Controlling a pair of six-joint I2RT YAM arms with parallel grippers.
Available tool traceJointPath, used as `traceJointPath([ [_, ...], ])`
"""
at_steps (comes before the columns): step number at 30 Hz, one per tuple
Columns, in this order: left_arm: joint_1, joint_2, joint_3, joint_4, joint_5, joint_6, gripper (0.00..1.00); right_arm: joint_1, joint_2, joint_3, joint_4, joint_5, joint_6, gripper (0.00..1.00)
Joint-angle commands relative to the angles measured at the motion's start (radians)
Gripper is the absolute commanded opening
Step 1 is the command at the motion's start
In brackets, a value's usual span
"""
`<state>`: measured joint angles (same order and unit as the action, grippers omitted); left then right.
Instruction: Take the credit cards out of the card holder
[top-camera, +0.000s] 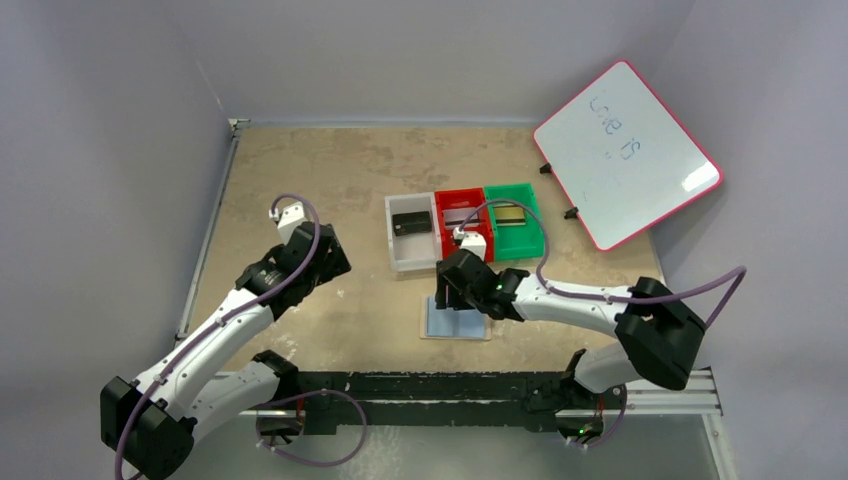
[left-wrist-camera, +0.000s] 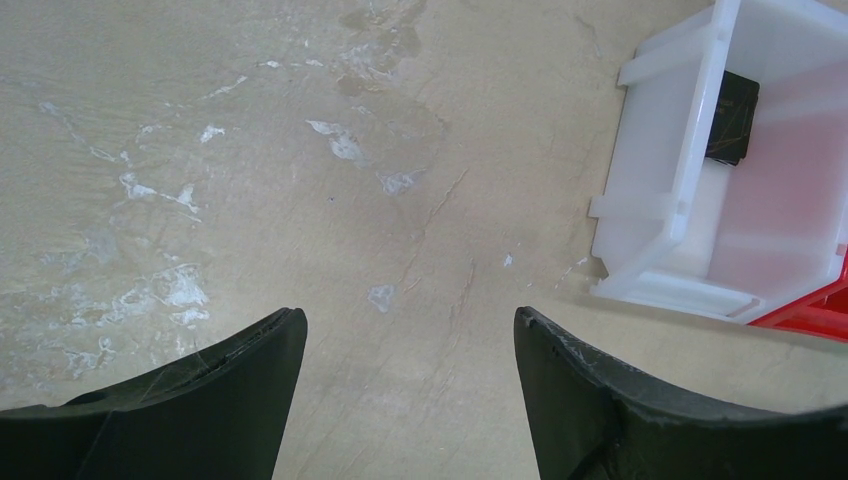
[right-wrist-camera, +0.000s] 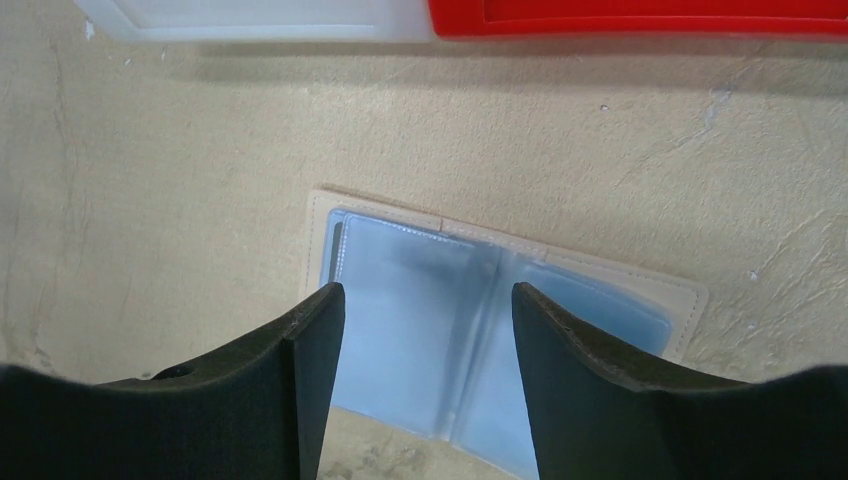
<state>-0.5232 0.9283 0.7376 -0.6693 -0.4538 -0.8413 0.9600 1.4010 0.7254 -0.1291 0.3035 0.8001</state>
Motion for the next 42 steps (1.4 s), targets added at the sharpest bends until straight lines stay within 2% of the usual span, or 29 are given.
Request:
traceJointPath([
  [1,0.003,-0.019,-0.004,0.024,0.019,0.012,0.75,0.030,0.052,0.076,-0.069,0.085,0.079,0.65],
  [10,0.003,-0.028,-0.012,0.030,0.036,0.009,0.75,0.067,0.140,0.099,-0.092,0.098,0.098,0.64],
  [17,0.003,-0.009,-0.018,0.040,0.047,0.009,0.75,0.086,0.176,0.108,-0.105,0.095,0.105,0.70],
  [31,0.003,-0.001,-0.024,0.050,0.065,0.015,0.74,0.128,0.302,0.160,-0.178,0.165,0.135,0.71],
  [42,0.003,0.004,-0.026,0.059,0.082,0.023,0.74,0.138,0.315,0.129,-0.170,0.158,0.173,0.55],
])
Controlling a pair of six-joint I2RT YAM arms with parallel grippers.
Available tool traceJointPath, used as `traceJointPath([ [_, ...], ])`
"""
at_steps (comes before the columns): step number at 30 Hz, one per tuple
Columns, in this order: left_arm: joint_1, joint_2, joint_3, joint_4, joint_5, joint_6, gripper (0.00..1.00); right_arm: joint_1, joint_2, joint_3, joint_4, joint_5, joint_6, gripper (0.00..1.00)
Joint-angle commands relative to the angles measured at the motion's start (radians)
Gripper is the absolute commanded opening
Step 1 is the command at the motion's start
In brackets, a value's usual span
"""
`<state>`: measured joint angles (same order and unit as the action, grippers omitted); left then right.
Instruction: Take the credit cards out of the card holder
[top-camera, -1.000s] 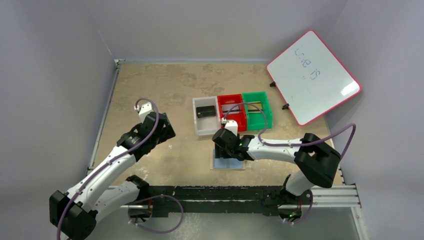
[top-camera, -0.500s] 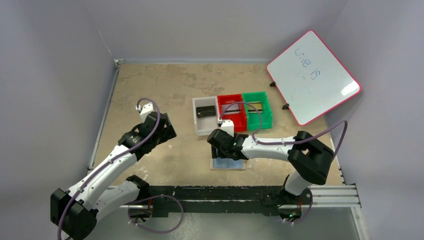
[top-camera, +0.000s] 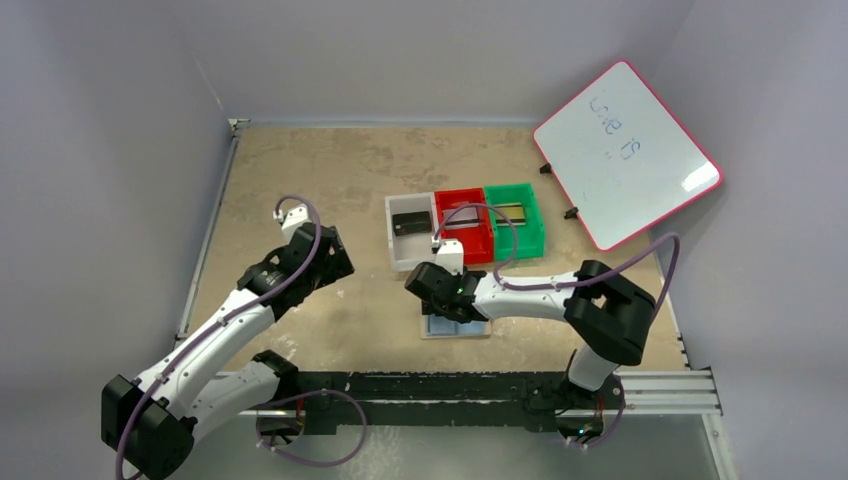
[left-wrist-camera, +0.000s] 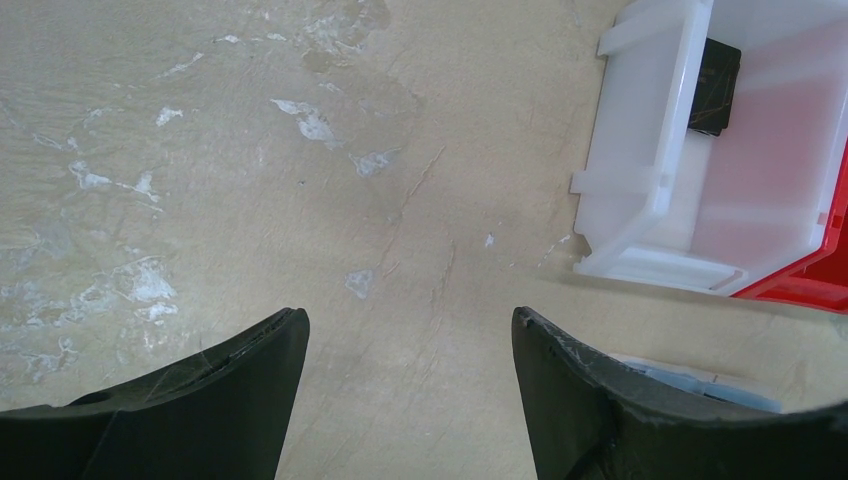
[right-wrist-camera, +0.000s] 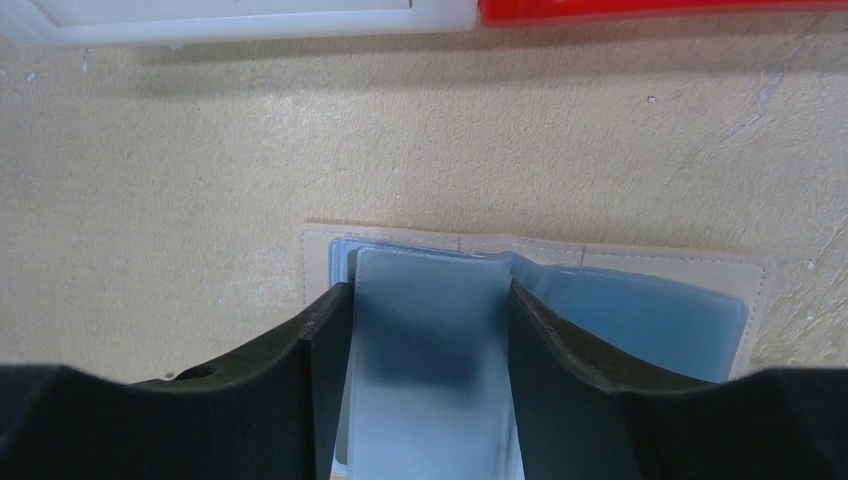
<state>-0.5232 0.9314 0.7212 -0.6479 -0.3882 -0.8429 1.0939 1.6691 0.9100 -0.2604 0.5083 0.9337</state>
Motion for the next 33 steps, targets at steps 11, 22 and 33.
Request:
traceJointPath([
  [11,0.003,0.017,-0.012,0.049,0.045,0.033,0.73,-0.040,-0.030,-0.124,0.102,-0.134,0.006,0.47],
  [22,0.003,0.032,-0.022,0.084,0.107,0.043,0.72,-0.217,-0.198,-0.307,0.387,-0.379,-0.036,0.38],
  [33,-0.168,0.065,-0.088,0.478,0.323,-0.060,0.68,-0.303,-0.249,-0.457,0.605,-0.514,0.032,0.32],
])
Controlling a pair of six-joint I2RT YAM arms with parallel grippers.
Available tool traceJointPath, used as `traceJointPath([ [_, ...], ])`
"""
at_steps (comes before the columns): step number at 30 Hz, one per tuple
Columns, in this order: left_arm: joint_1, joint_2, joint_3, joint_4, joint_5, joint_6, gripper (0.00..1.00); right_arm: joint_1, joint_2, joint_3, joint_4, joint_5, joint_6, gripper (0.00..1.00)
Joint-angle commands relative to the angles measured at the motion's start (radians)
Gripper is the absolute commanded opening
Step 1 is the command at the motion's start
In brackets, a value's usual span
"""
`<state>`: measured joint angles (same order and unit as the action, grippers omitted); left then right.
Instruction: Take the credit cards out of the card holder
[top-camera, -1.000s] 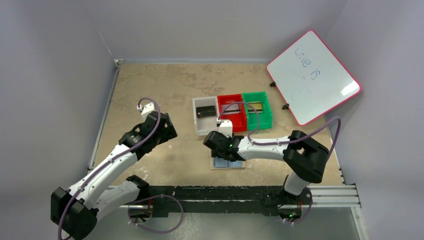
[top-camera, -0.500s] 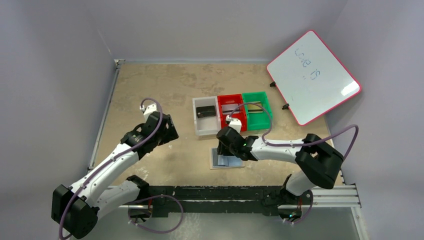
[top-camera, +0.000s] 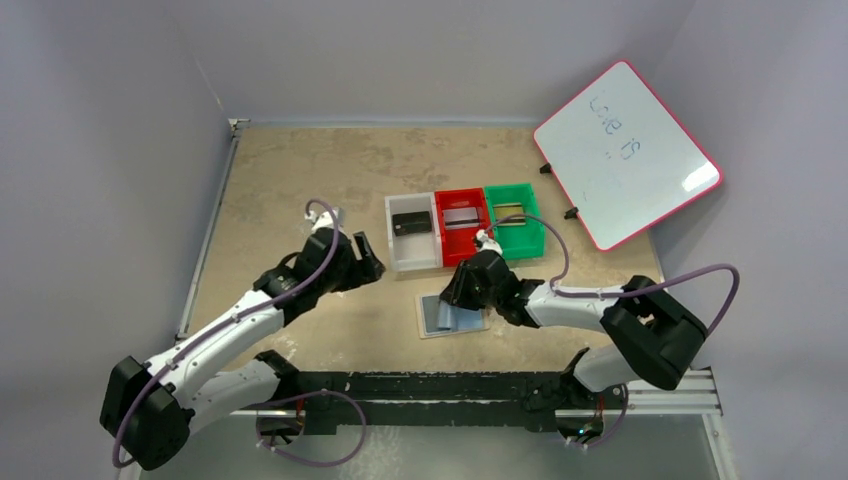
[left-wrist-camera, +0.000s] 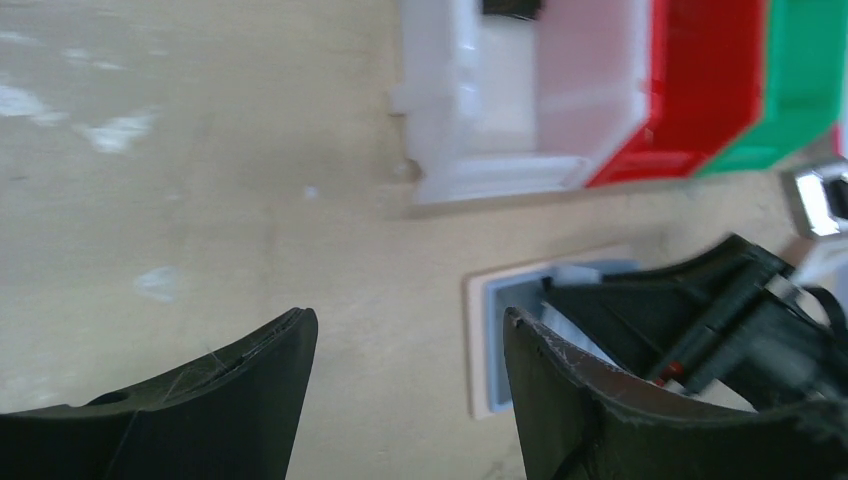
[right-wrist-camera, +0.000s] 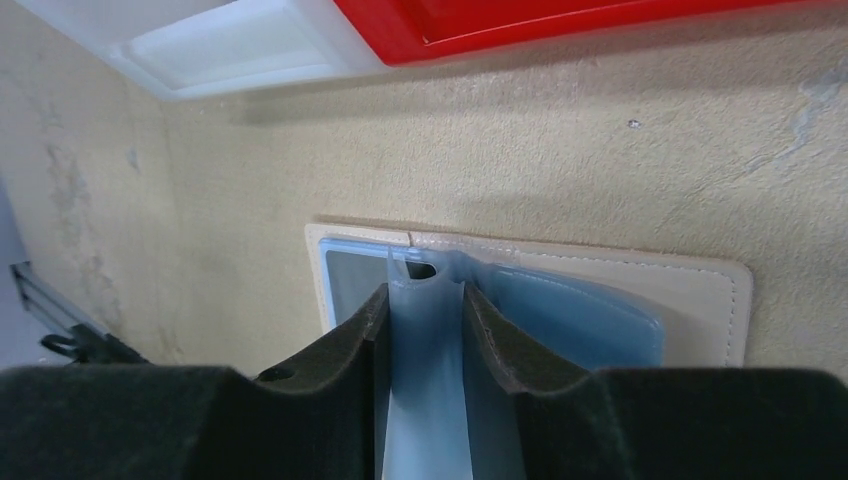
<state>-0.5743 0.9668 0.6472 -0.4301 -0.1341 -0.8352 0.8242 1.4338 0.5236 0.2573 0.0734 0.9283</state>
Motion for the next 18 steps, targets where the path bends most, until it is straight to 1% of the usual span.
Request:
traceJointPath([
  [1,-0.163,0.061,-0.008,0.301,0.057,-0.081,0.67,-0.047,-0.017,-0.089,0.112,-0.096,0.045,0.32],
  [4,-0.269,0.189,0.024,0.380,0.016,-0.106,0.67,-0.081,-0.026,-0.137,0.177,-0.132,0.064,0.30],
  [6,-0.315,0.261,0.043,0.426,-0.005,-0.119,0.67,-0.099,-0.030,-0.158,0.198,-0.146,0.070,0.30],
  [11,-0.384,0.408,0.074,0.548,-0.008,-0.153,0.66,-0.136,-0.033,-0.198,0.244,-0.170,0.072,0.30],
  [18,-0.455,0.545,0.124,0.615,-0.018,-0.178,0.65,-0.171,-0.032,-0.237,0.299,-0.201,0.082,0.30],
])
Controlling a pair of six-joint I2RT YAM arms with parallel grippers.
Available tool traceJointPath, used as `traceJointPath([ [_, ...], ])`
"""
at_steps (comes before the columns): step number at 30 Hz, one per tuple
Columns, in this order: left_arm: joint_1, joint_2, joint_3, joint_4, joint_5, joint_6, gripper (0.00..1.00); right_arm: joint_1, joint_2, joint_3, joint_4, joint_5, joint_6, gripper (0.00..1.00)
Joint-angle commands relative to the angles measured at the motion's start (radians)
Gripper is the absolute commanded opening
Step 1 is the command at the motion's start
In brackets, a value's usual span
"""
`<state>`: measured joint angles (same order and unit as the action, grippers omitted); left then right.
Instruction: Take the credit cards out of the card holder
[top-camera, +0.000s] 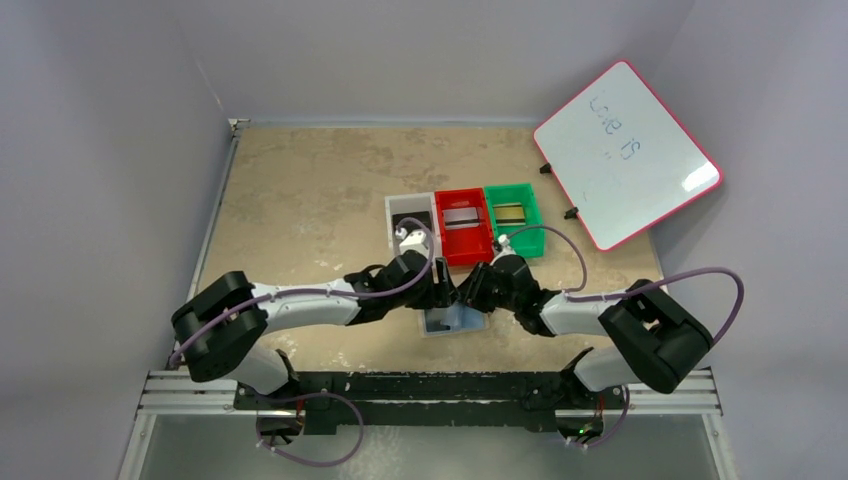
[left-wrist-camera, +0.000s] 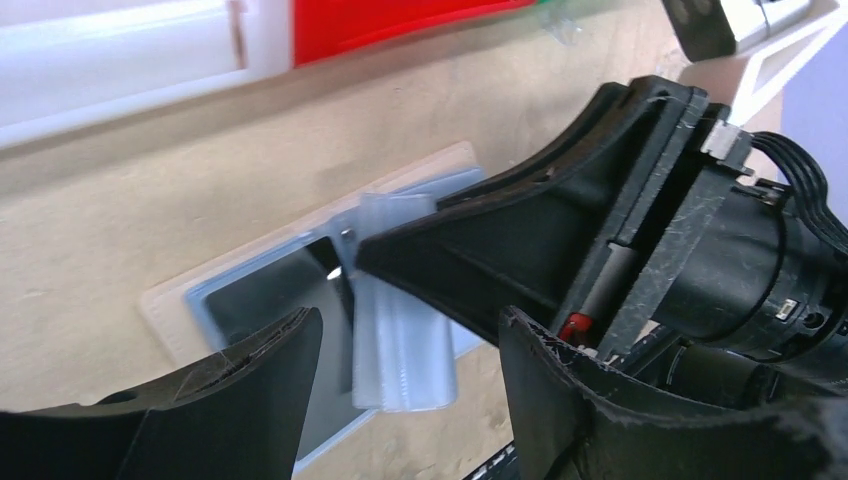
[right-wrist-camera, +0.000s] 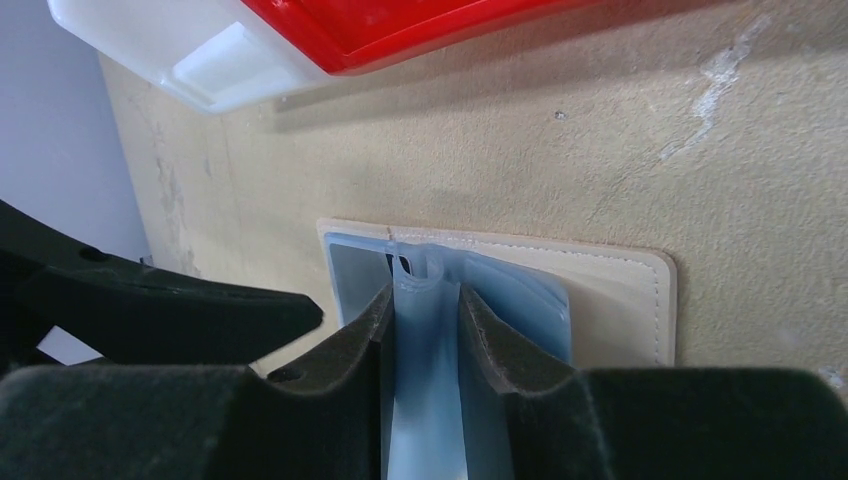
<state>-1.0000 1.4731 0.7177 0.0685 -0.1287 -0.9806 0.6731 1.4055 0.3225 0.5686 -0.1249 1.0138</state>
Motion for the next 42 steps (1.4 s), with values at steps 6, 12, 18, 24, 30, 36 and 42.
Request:
traceJointPath([
  [6,-0.062,0.098,0.050,0.136,-0.041,-0.075,0.63,-0.040,-0.003,-0.061,0.018,-0.019,0.007,0.30],
  [12,-0.096,0.127,0.044,0.124,-0.103,-0.108,0.63,-0.048,0.005,-0.075,0.044,-0.028,0.011,0.31],
  [18,-0.126,0.135,0.040,0.072,-0.191,-0.142,0.64,-0.054,0.022,-0.089,0.074,-0.038,0.020,0.31],
  [24,-0.141,0.084,-0.022,0.118,-0.247,-0.181,0.65,-0.056,0.033,-0.092,0.091,-0.045,0.024,0.31],
  [30,-0.141,0.031,-0.077,0.208,-0.239,-0.190,0.61,-0.058,0.038,-0.095,0.095,-0.045,0.027,0.31],
  [36,-0.141,-0.005,-0.107,0.250,-0.221,-0.198,0.58,-0.058,0.038,-0.094,0.094,-0.047,0.026,0.30],
  [42,-0.142,0.026,-0.137,0.270,-0.203,-0.243,0.56,-0.059,0.035,-0.095,0.091,-0.045,0.030,0.31],
])
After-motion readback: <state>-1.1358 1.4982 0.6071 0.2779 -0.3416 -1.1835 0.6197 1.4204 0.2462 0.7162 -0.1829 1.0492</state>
